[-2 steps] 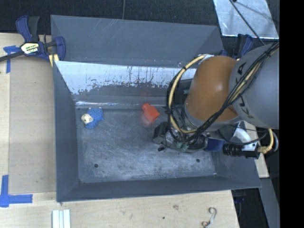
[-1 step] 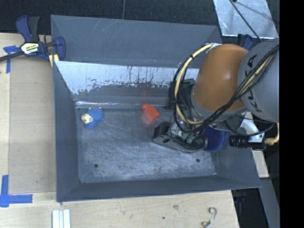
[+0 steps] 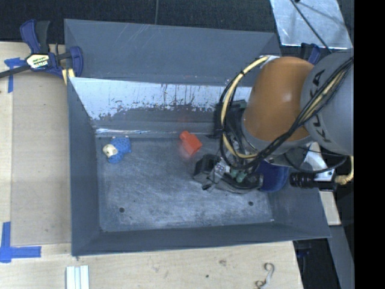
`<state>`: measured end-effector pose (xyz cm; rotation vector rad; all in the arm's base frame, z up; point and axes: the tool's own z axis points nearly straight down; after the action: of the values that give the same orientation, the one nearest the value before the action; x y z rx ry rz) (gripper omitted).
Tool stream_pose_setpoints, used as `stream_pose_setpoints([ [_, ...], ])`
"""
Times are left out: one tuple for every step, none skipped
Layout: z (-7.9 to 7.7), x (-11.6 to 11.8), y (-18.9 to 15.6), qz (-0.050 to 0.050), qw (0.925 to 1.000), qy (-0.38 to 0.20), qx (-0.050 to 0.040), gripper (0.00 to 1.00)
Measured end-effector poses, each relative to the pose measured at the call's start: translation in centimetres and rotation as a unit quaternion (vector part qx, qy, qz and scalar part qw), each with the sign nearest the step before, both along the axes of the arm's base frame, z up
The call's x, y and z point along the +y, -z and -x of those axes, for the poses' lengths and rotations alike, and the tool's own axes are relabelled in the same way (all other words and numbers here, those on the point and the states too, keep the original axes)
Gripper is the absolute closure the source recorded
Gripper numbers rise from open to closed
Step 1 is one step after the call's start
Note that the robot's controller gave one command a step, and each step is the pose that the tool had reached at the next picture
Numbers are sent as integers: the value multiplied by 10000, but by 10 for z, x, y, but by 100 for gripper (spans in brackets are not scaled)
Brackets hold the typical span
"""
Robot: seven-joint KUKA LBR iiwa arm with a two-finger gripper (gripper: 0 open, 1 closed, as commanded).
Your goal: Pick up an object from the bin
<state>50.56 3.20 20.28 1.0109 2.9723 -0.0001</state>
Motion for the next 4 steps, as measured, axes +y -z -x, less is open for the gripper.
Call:
stream_pose_setpoints([
  [-22,-40,105,23,9963,854,-67,0],
  [-23,-43,101,44,9962,861,-86,100],
  [-88,-43,67,2,9956,941,2,100],
  [-86,-42,69,-2,9956,936,10,0],
])
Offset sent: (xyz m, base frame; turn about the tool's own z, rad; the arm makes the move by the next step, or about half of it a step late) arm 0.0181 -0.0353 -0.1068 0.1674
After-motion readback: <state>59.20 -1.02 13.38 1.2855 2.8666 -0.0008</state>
